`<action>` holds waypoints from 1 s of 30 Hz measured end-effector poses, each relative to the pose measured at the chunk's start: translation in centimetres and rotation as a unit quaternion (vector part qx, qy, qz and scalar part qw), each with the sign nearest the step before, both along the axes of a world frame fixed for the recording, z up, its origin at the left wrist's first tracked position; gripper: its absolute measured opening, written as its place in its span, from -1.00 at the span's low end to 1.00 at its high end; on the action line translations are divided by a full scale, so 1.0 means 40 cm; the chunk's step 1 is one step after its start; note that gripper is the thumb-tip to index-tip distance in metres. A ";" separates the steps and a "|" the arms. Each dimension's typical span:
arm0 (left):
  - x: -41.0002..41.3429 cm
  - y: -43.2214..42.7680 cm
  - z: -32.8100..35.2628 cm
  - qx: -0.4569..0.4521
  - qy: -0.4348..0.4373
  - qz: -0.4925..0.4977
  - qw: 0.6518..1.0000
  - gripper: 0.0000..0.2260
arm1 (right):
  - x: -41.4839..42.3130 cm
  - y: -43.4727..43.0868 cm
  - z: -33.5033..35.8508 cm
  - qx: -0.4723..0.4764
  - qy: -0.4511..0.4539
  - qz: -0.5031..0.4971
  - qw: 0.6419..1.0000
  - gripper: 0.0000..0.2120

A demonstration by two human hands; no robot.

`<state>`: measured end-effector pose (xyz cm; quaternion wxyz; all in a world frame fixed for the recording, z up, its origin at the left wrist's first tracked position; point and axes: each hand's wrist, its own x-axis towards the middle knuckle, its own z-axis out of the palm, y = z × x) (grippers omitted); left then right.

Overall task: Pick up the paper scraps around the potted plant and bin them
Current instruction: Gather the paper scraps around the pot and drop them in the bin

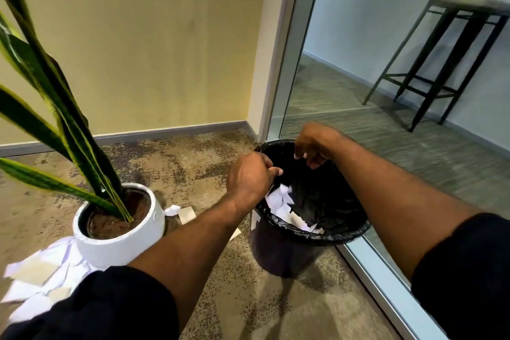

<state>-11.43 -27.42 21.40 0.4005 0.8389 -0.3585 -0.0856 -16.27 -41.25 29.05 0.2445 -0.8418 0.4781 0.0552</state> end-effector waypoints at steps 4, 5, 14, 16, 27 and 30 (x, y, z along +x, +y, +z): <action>0.012 0.009 -0.010 -0.014 -0.022 -0.007 1.000 -0.86 | 0.024 0.013 0.001 -0.011 -0.031 0.007 0.999 -0.83; 0.018 0.014 -0.012 -0.027 -0.030 -0.007 0.999 -0.84 | 0.032 0.021 0.004 -0.021 -0.046 0.008 0.999 -0.83; 0.152 0.143 -0.058 -0.086 -0.085 0.049 0.991 -0.74 | 0.182 0.190 0.006 -0.120 -0.229 0.108 0.960 -0.93; 0.182 0.187 -0.091 -0.058 -0.076 0.061 0.994 -0.74 | 0.215 0.246 -0.027 -0.099 -0.244 0.141 0.954 -0.91; 0.219 0.315 -0.324 0.133 0.013 0.053 0.990 -0.67 | 0.239 0.386 -0.404 -0.027 -0.072 0.124 0.989 -0.75; 0.224 0.317 -0.389 0.179 0.034 0.024 0.983 -0.64 | 0.245 0.379 -0.476 -0.016 -0.034 0.110 0.993 -0.90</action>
